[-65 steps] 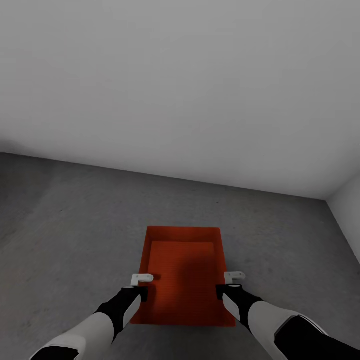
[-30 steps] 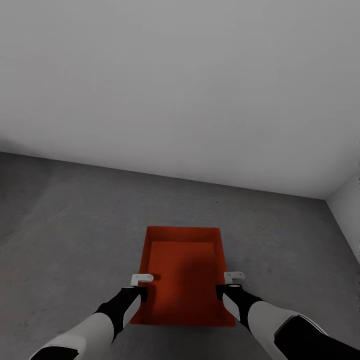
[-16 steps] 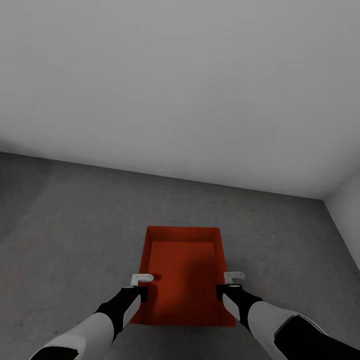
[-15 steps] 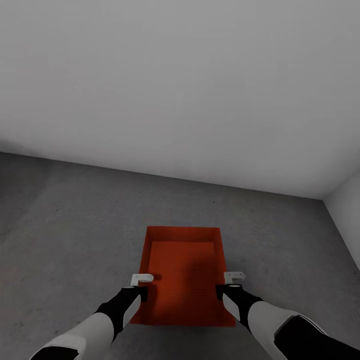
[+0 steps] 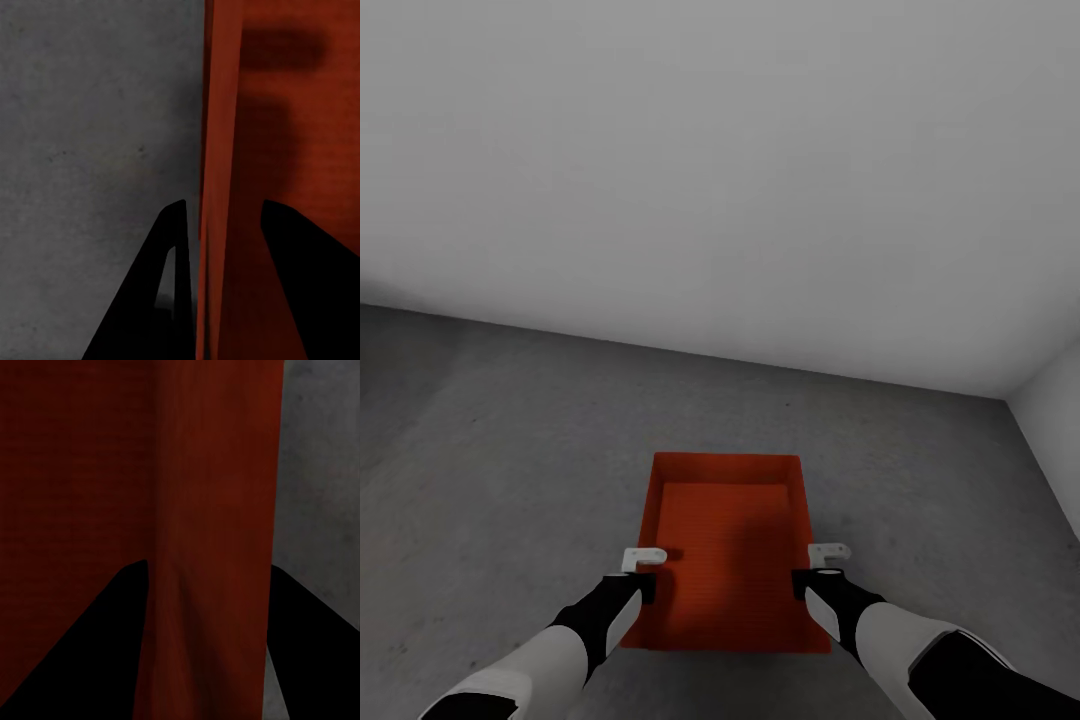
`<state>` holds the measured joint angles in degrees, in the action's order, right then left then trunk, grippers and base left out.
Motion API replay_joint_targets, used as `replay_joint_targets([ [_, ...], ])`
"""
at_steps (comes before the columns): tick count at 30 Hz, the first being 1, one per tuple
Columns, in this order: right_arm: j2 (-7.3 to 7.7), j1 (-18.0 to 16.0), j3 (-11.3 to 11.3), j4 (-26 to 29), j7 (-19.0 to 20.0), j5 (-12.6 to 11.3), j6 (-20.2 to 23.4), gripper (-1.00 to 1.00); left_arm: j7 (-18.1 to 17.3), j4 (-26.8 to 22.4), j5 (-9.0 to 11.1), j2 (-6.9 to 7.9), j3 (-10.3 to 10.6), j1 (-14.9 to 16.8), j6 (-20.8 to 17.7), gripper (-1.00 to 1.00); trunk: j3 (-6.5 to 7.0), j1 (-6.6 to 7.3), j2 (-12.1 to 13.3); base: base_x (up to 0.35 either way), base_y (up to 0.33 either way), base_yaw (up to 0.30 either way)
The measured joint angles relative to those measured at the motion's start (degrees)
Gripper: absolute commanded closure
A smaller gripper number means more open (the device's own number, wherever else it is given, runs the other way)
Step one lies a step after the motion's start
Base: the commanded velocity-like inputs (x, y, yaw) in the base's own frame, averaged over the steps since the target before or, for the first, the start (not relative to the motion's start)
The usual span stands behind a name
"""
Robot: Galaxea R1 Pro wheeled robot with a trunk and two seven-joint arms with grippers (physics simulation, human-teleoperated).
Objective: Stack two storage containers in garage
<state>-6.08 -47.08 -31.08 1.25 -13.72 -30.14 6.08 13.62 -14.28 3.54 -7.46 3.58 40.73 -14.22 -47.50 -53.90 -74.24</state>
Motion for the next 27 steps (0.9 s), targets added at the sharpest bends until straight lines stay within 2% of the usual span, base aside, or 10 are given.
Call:
replay_joint_targets([
  [5, 0.00, 0.02, 0.02, -0.01, 0.01, 0.00, -0.01, 1.00, 0.00, 0.01, -0.03, 0.00, -0.01, 0.00, 0.00, 1.00, -0.89, -1.09, -1.99, 0.000, 0.000, 0.000],
  [10, 0.00, 0.01, 0.02, 0.00, 0.00, 0.00, -0.02, 1.00, 0.00, -0.01, -0.02, 0.00, 0.00, 0.00, 0.00, 1.00, -0.90, -1.10, -2.01, 0.000, 0.000, 0.000],
  [15, 0.00, -0.01, -0.02, 0.00, 0.00, 0.00, 0.03, 1.00, 0.00, 0.01, -0.02, -0.01, -0.04, 0.00, 0.00, 1.00, -1.79, -2.19, -4.00, 0.000, 0.000, 0.000],
  [25, 0.00, 0.01, 0.01, 0.00, 0.00, 0.00, -0.02, 1.00, 0.00, 0.00, -0.03, 0.00, -0.01, 0.00, 0.00, 1.00, -1.80, -2.20, -4.01, 0.000, 0.000, 0.000],
  [27, 0.00, 0.00, 0.00, -0.01, 0.01, 0.00, 0.01, 1.00, 0.00, 0.01, -0.04, -0.01, -0.05, 0.00, 0.00, 1.00, -2.15, -2.63, -4.80, 0.000, 0.000, 0.000],
])
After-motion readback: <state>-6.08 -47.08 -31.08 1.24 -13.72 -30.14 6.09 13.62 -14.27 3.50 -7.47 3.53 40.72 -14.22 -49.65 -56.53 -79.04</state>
